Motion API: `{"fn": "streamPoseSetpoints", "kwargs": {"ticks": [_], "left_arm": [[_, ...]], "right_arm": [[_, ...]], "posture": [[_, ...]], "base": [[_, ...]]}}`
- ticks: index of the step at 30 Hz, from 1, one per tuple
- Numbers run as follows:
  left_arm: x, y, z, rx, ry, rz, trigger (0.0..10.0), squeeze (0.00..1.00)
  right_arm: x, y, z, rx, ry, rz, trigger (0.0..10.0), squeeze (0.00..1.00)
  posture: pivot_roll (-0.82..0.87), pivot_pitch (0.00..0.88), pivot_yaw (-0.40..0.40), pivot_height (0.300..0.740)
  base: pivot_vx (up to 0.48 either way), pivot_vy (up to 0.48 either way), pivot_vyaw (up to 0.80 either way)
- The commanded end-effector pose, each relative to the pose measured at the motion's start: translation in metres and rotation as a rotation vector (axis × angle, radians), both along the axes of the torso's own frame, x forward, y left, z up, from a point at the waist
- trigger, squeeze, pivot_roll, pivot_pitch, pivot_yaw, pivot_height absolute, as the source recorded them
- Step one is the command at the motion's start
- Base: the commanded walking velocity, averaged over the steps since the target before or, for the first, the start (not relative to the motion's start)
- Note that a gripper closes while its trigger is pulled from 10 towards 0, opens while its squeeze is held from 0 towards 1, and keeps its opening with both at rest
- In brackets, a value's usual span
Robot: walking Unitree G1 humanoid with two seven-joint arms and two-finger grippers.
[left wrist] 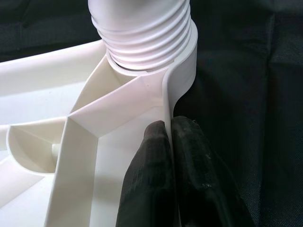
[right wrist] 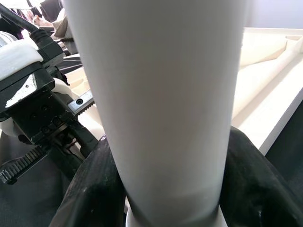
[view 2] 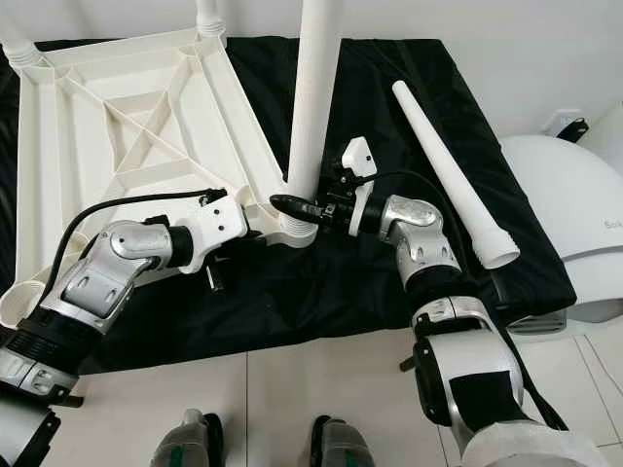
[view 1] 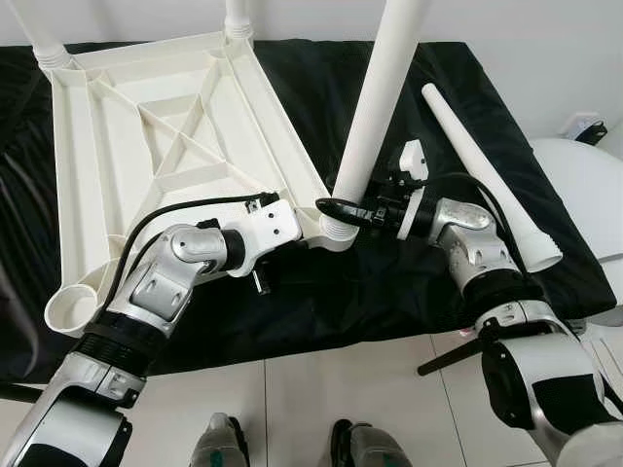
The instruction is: Building children table
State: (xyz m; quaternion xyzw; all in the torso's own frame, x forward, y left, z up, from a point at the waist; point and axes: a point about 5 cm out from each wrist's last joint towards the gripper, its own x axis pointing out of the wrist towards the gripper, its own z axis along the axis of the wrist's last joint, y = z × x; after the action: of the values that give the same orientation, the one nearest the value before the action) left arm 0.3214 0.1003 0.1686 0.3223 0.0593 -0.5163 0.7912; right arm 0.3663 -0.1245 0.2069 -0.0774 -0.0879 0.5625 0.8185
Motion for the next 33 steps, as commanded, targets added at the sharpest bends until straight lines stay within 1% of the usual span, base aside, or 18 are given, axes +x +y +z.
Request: {"fn": "streamPoseSetpoints", "kwargs": {"ticks": [1,10,14,18,19,21,22,23,24,26,27,29,30,31,32,33], "left_arm": [[-0.011,0.010,-0.045,0.090,0.168,0.038,10.0,0.00],[-0.013,0.009,-0.046,0.090,0.172,0.034,10.0,0.00],[-0.013,0.009,-0.046,0.091,0.174,0.036,10.0,0.00],[-0.013,0.009,-0.046,0.090,0.174,0.036,10.0,0.00],[-0.013,0.010,-0.046,0.090,0.175,0.036,10.0,0.00],[-0.013,0.009,-0.046,0.091,0.174,0.036,10.0,0.00],[-0.013,0.009,-0.046,0.091,0.174,0.036,10.0,0.00],[-0.013,0.010,-0.046,0.091,0.173,0.036,10.0,0.00],[-0.013,0.010,-0.046,0.091,0.173,0.036,10.0,0.00],[-0.012,0.010,-0.046,0.091,0.173,0.040,10.0,0.00],[-0.012,0.011,-0.046,0.091,0.173,0.042,10.0,0.00],[-0.012,0.011,-0.046,0.091,0.173,0.043,10.0,0.00],[-0.012,0.012,-0.046,0.091,0.173,0.044,10.0,0.00],[-0.012,0.012,-0.046,0.091,0.173,0.044,10.0,0.00],[-0.012,0.012,-0.046,0.090,0.173,0.046,10.0,0.00],[-0.012,0.012,-0.046,0.090,0.173,0.046,10.0,0.00]], "right_arm": [[-0.003,0.001,0.002,0.047,-0.007,0.035,0.0,0.00],[-0.007,0.005,0.000,0.099,-0.034,-0.028,0.0,0.00],[-0.011,0.013,-0.003,0.124,-0.044,-0.124,0.0,0.00],[-0.012,0.014,-0.003,0.128,-0.046,-0.139,0.0,0.00],[-0.014,0.016,-0.002,0.137,-0.055,-0.155,0.0,0.00],[-0.015,0.017,0.001,0.164,-0.049,-0.224,0.0,0.00],[-0.015,0.017,0.001,0.164,-0.049,-0.224,0.0,0.00],[-0.015,0.016,0.002,0.180,-0.041,-0.270,0.0,0.00],[-0.015,0.016,0.002,0.180,-0.041,-0.270,0.0,0.00],[-0.015,0.014,0.003,0.206,-0.026,-0.374,0.0,0.00],[-0.016,0.014,0.004,0.208,-0.026,-0.404,0.0,0.00],[-0.017,0.014,0.004,0.208,-0.027,-0.420,0.0,0.00],[-0.018,0.014,0.004,0.217,-0.028,-0.458,0.0,0.00],[-0.018,0.014,0.004,0.217,-0.028,-0.458,0.0,0.00],[-0.020,0.015,0.002,0.227,-0.023,-0.502,0.0,0.00],[-0.020,0.015,0.002,0.227,-0.023,-0.502,0.0,0.00]], "posture": [[0.08,0.181,-0.012,0.740],[0.08,0.184,-0.016,0.740],[0.07,0.187,-0.019,0.740],[0.07,0.187,-0.019,0.740],[0.07,0.190,-0.020,0.740],[0.07,0.192,-0.022,0.740],[0.07,0.192,-0.022,0.740],[0.07,0.195,-0.024,0.740],[0.07,0.195,-0.024,0.740],[0.07,0.197,-0.028,0.740],[0.07,0.197,-0.028,0.740],[0.07,0.197,-0.028,0.740],[0.07,0.202,-0.030,0.740],[0.07,0.202,-0.030,0.740],[0.07,0.203,-0.030,0.740],[0.07,0.203,-0.030,0.740]], "base": [[0.000,0.000,0.00],[0.000,0.000,0.00],[0.000,0.000,0.00],[0.000,0.000,0.00],[0.000,0.000,0.00],[0.000,0.000,0.00],[0.000,0.000,0.00],[0.000,0.000,0.00],[0.000,0.000,0.00],[0.000,0.000,0.00],[0.000,0.000,0.00],[0.000,0.000,0.00],[0.000,0.000,0.00],[0.000,0.000,0.00],[0.000,0.000,0.00],[0.000,0.000,0.00]]}}
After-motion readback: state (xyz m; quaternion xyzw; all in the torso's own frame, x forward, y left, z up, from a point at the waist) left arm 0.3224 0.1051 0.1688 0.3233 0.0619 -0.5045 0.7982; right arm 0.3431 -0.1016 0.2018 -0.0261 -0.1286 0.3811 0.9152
